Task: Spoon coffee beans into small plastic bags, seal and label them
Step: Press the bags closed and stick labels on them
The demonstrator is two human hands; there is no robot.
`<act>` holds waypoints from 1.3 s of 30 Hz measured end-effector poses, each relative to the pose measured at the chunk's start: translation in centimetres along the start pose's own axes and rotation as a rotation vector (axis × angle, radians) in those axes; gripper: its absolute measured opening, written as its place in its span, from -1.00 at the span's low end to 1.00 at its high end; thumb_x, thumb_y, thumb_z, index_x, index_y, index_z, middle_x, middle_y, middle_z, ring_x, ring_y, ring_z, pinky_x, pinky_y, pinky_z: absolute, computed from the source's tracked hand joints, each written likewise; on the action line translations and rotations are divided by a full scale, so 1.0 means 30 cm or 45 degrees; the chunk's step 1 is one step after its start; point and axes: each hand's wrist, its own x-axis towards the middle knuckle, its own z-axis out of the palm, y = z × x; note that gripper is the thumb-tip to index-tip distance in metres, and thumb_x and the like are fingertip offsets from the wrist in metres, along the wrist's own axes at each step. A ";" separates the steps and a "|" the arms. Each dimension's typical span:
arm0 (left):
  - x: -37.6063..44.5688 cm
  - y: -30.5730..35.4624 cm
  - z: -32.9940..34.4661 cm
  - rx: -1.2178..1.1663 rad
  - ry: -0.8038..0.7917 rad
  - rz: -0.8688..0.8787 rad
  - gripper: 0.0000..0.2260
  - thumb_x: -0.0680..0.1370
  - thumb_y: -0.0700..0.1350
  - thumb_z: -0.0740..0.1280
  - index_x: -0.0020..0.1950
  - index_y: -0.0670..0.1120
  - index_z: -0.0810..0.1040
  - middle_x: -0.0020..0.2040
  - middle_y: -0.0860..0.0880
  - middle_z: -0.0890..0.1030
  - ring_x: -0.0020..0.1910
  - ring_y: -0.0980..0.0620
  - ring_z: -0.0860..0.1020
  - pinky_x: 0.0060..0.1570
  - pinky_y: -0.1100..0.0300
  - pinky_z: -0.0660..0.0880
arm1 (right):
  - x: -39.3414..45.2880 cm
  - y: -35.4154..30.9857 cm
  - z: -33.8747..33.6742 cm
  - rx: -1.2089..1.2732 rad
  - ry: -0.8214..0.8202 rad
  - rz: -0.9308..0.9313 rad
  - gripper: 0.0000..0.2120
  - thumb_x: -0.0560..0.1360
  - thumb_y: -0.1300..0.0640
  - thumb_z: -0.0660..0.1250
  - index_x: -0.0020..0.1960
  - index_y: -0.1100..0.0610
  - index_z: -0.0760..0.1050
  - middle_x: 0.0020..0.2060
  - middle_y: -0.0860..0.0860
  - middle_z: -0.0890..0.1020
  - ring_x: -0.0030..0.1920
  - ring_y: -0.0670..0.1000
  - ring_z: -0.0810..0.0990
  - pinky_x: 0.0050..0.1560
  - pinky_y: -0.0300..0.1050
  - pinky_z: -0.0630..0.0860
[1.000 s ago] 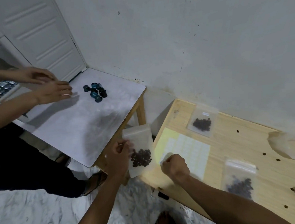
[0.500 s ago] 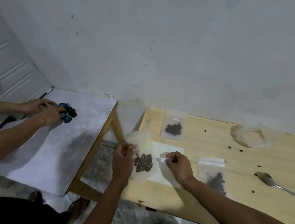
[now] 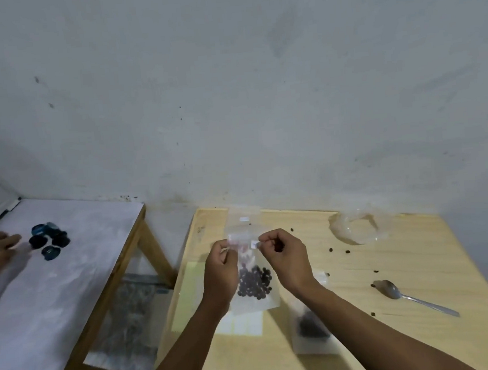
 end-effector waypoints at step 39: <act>-0.014 0.169 0.241 -0.100 -0.103 0.026 -0.94 0.55 -0.11 0.41 0.01 -0.03 0.62 0.00 0.07 0.68 0.04 0.07 0.63 -0.10 0.32 0.54 | 0.080 -0.002 -0.267 0.242 -0.048 0.436 -0.64 0.35 0.05 0.57 0.09 0.10 0.58 -0.04 0.00 0.69 0.02 0.05 0.65 0.00 -0.14 0.56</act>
